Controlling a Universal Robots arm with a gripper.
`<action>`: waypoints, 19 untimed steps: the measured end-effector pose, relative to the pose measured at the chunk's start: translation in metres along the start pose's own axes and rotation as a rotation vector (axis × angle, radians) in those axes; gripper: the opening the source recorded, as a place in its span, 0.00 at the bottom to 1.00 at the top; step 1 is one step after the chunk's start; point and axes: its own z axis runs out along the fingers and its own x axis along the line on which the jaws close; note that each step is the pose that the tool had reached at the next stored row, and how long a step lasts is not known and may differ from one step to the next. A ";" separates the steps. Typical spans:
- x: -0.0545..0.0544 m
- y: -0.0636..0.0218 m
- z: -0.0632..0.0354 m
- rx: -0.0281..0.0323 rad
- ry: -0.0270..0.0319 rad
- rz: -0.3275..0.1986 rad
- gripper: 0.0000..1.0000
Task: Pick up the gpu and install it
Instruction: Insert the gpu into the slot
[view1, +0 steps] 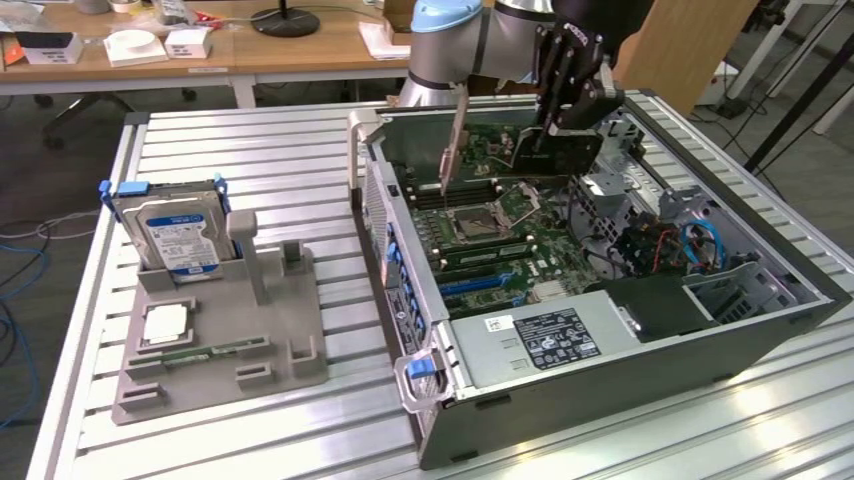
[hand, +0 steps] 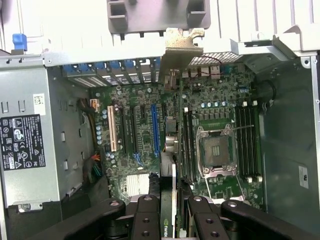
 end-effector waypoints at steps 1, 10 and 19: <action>0.000 0.0000 0.0000 -0.0001 0.0002 -0.004 0.26; 0.000 0.0000 0.0000 -0.0011 0.0020 -0.049 0.26; 0.000 -0.0001 0.0012 -0.0009 0.0023 -0.056 0.26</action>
